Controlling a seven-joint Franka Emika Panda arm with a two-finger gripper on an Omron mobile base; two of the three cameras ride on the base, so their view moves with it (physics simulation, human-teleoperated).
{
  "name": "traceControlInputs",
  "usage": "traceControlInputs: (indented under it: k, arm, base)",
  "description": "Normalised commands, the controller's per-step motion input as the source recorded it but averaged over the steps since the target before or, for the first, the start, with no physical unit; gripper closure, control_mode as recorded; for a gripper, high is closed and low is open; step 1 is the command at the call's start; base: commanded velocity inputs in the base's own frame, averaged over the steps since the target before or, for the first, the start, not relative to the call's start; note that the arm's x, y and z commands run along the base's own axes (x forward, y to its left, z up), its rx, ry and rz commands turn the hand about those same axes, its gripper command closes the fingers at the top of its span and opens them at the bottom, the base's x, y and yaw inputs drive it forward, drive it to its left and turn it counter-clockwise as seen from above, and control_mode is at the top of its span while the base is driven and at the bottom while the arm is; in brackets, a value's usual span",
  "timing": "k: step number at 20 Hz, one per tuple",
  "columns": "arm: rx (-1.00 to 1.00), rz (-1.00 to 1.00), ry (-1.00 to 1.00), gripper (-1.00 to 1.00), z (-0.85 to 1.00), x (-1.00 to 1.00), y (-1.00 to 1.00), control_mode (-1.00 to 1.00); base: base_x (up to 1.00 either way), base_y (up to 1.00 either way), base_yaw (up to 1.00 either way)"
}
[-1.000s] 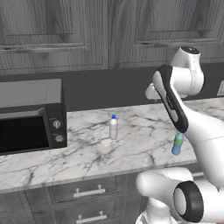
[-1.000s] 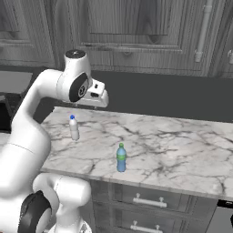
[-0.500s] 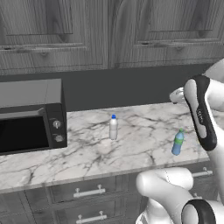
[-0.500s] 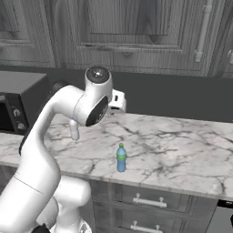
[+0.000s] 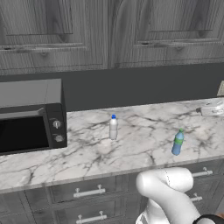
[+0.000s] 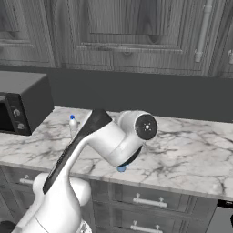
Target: Take the bottled waters from the counter and place them in the freezer to freeze. Close the freezer door after placing the bottles.
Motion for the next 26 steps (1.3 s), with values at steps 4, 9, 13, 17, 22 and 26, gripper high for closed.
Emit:
traceControlInputs:
  k: [4,9,13,17,22,26]
  arm:
    - [0.03,0.38,-0.30,-1.00,-0.14,-0.22,-0.44,-1.00]
    - [0.02,0.34,-0.03,-1.00,-0.38,0.00,-0.24,-1.00]
    - [0.05,0.42,-0.16,-1.00,-0.14,0.00,-0.59,-1.00]
    - [0.00,0.35,-0.18,-1.00,-0.52,0.00,-0.05,-1.00]
    - [0.00,0.25,-0.07,-1.00,-0.53,0.00,0.00,-1.00]
    - [0.00,0.11,-0.02,-1.00,-0.34,0.00,0.00,-1.00]
  base:
    - [0.00,0.00,0.00]
    - [0.00,0.00,0.00]
    - [0.00,0.00,0.00]
    - [0.00,0.00,0.00]
    - [0.00,0.00,0.00]
    - [0.00,0.00,0.00]
